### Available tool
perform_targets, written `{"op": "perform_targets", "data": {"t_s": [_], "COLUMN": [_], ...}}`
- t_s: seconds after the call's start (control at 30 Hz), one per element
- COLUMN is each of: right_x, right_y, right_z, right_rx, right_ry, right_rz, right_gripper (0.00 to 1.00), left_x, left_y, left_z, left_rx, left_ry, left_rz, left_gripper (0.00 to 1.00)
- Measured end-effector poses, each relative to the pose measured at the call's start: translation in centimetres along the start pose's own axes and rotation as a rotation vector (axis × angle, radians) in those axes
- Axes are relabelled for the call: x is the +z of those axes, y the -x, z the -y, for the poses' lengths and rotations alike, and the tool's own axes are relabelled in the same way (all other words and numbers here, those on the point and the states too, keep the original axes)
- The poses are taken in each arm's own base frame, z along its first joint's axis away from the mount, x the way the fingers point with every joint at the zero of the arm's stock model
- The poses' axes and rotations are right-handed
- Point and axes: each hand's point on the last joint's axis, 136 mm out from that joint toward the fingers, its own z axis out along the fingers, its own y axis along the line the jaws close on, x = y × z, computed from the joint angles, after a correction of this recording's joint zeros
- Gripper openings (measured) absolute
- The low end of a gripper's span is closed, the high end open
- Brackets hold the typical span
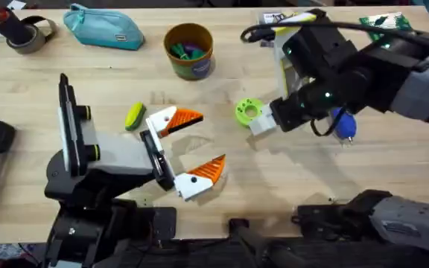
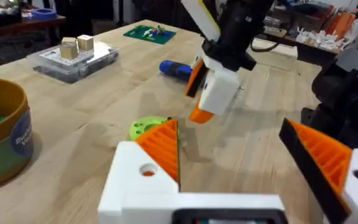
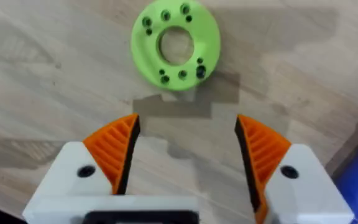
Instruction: Pick up the gripper from the table and insert it into the empty holder that is missing its gripper. Then pick up a screw, insert it into the mounting hole, and use the screwdriver to tighten it. Finally, clean up the table by picking up the vegetable and placing it into the bucket.
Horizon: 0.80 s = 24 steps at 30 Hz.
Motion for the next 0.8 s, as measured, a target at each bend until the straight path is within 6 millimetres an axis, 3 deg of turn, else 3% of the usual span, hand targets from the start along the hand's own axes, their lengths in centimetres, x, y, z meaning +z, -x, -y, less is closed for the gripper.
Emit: {"op": "perform_targets", "data": {"t_s": [0.4, 0.8], "right_x": [2.2, 3.8], "right_y": [1.3, 2.0], "right_z": [0.7, 1.0], "right_rx": [0.030, 0.042], "right_ry": [-0.008, -0.011], "right_rz": [-0.002, -0.006], "right_gripper": [0.912, 0.631], "left_x": [0.0, 0.0], "left_y": [0.0, 0.0], "left_z": [0.0, 0.0], "left_rx": [0.000, 0.000], "left_ry": [0.000, 0.000], "left_rz": [0.000, 0.000], "left_gripper": [0.989, 0.990]}}
